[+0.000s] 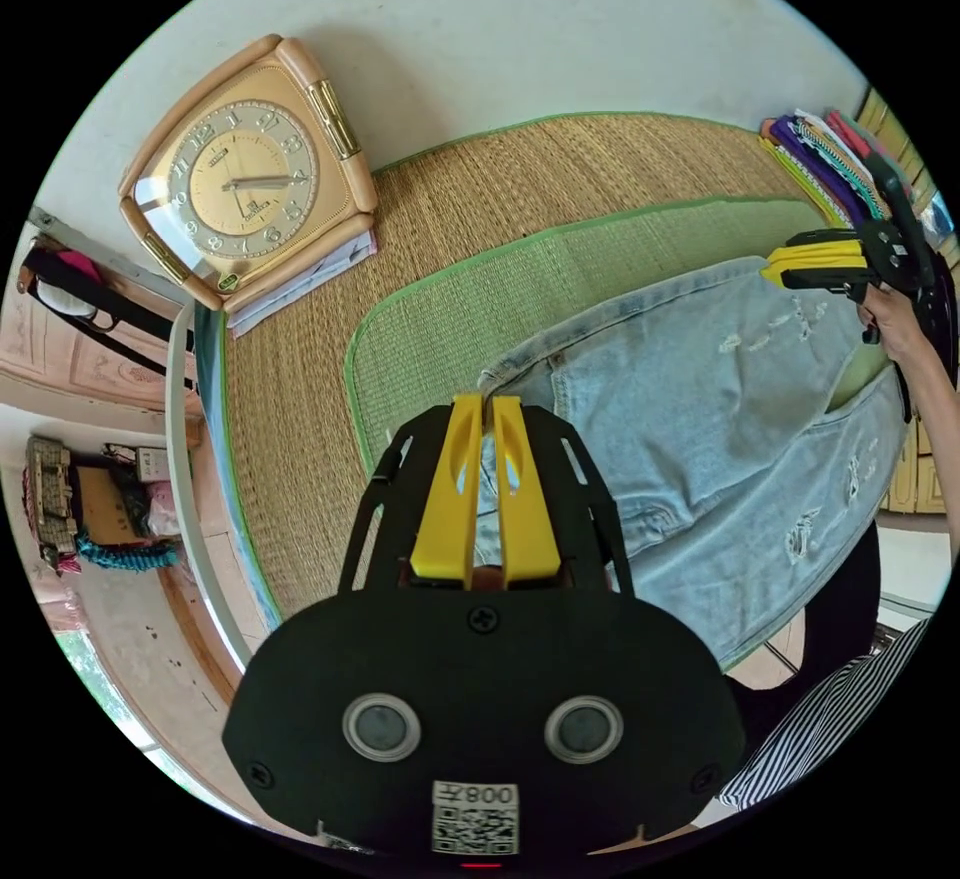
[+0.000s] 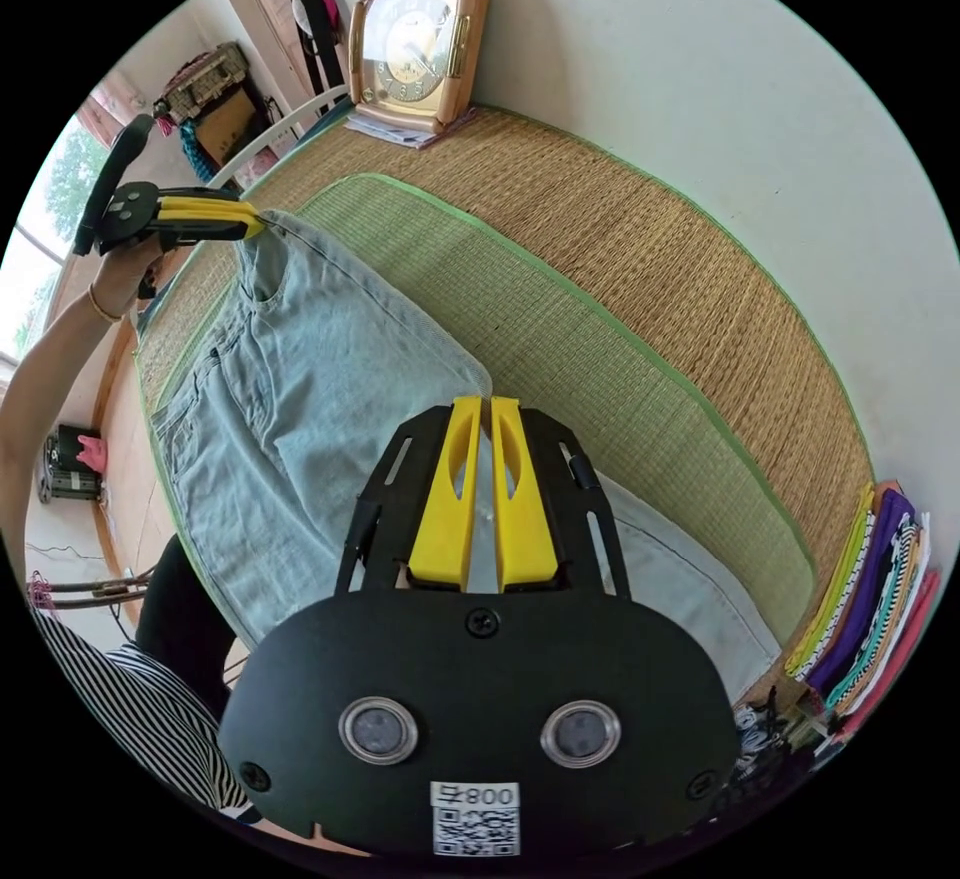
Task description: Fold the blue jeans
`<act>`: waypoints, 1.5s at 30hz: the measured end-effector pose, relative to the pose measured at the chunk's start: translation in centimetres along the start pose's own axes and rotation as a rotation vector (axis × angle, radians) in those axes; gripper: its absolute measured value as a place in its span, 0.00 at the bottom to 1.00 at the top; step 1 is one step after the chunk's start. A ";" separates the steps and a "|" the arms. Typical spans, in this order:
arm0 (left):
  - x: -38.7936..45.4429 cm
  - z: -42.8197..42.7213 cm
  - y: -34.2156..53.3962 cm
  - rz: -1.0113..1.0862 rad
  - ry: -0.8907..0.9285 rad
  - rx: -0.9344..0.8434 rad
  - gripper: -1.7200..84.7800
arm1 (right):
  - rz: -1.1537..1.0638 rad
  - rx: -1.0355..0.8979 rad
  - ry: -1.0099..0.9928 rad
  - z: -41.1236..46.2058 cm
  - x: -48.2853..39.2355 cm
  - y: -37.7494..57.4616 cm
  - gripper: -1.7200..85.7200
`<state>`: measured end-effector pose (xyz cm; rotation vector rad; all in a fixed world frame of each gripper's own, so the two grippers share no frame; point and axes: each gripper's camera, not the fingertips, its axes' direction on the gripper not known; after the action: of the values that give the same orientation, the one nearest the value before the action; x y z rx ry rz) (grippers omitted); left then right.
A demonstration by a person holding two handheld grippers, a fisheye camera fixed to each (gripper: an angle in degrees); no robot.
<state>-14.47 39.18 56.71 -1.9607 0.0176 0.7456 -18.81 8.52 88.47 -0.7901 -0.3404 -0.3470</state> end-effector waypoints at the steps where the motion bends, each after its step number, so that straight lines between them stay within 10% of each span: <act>1: 0.4 -0.7 1.1 0.000 -0.001 0.007 0.04 | 0.006 0.009 -0.007 -0.6 -0.6 0.9 0.04; 45: 9.0 3.0 46.9 0.047 0.072 -0.014 0.03 | -0.126 -0.073 -0.022 3.4 -37.2 39.1 0.04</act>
<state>-23.64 20.72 13.53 -2.0056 0.1025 0.7068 -35.91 43.03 50.49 -0.8460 -0.4008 -0.4718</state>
